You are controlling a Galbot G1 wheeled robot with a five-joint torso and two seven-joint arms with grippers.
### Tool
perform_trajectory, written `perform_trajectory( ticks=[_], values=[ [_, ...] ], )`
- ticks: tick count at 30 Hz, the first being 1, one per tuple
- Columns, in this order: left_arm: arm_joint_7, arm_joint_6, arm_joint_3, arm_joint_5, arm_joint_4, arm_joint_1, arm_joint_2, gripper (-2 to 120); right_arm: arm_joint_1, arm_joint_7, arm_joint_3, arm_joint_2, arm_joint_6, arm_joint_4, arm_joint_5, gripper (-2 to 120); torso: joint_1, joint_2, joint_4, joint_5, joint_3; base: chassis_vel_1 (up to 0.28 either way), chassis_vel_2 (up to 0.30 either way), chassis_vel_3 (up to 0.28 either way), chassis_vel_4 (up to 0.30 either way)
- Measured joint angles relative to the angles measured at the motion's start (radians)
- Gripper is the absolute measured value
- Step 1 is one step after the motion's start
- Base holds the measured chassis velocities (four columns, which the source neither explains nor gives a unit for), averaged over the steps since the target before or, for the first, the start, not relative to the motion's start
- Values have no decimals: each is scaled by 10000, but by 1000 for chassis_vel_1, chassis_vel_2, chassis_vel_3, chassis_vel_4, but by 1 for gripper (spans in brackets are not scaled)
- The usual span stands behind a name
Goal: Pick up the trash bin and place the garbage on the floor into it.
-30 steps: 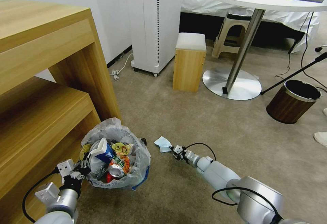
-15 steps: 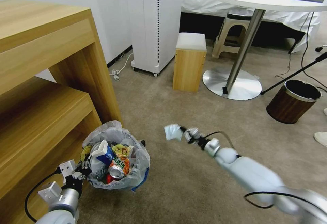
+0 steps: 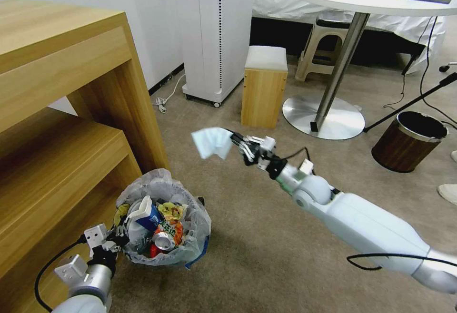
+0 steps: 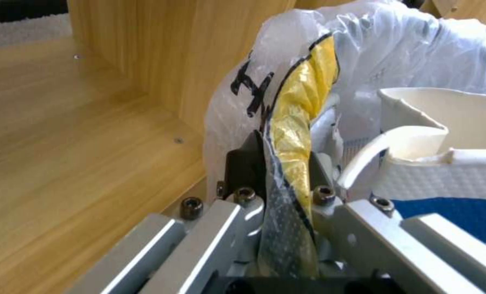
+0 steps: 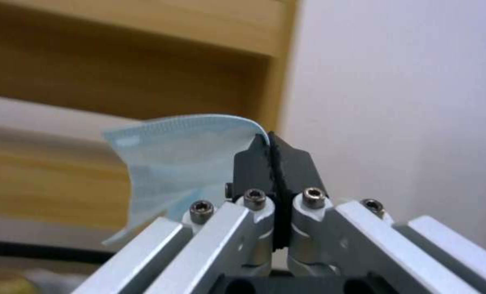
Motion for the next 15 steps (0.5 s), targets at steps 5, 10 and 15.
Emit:
perform_trajectory(
  ticks=[5,10,15],
  values=[
    [-100,68,-56,-65,-151,-46,46,3,883,-76,-1527,218,-47,427,819,0,0,-1,-1,3,1,0,0,0,0],
    [-137,95,-130,-195,-316,-38,141,3,1307,9,-3053,502,-50,184,1077,0,0,0,-2,2,1,0,0,0,0],
    [-146,99,-164,-238,-397,1,187,3,1214,40,-3590,564,-61,-243,1049,0,0,0,-2,3,1,0,0,0,0]
  ],
)
